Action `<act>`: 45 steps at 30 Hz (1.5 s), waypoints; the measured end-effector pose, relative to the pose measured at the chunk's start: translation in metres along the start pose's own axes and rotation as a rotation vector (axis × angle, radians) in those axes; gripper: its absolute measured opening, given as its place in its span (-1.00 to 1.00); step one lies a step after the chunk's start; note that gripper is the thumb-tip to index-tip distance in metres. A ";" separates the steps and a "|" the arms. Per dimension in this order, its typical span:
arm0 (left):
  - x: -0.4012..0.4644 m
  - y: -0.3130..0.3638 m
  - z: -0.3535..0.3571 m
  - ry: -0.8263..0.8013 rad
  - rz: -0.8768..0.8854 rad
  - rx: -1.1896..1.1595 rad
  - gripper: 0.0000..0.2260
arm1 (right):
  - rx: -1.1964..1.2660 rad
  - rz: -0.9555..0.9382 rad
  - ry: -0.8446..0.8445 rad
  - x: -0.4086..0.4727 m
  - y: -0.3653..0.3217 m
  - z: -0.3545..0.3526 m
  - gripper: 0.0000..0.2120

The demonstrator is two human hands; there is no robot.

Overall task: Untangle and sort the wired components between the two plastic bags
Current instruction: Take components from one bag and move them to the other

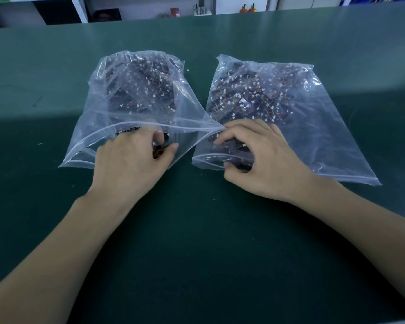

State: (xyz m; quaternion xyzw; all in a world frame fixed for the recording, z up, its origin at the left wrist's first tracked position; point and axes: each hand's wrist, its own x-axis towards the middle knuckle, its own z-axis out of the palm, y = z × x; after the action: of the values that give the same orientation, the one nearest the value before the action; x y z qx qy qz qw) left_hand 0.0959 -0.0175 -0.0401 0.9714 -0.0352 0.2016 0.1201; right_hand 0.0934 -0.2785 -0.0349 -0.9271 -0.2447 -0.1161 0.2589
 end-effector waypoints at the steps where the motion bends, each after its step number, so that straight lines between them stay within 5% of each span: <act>1: 0.000 0.000 -0.001 0.005 -0.003 0.003 -0.72 | -0.004 -0.004 0.015 0.000 -0.001 0.000 -0.66; 17: 0.001 0.000 -0.003 -0.126 0.029 0.134 -0.60 | 0.134 0.011 0.164 0.001 -0.001 0.007 -0.90; 32: -0.006 0.020 -0.012 0.261 0.330 -0.324 -0.81 | 0.156 -0.042 0.235 0.001 0.001 0.005 -0.91; 39: -0.017 0.039 -0.016 0.180 0.253 -0.676 -0.83 | 0.178 -0.098 0.215 0.001 -0.002 0.004 -0.84; 45: -0.021 0.047 -0.013 0.131 0.286 -0.777 -0.75 | 0.434 -0.081 0.163 0.002 -0.002 0.006 -0.88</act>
State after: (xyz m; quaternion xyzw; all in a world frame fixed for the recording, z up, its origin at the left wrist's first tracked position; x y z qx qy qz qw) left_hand 0.0662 -0.0592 -0.0265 0.8244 -0.2356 0.2492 0.4503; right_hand 0.0943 -0.2730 -0.0383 -0.8269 -0.2790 -0.1455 0.4661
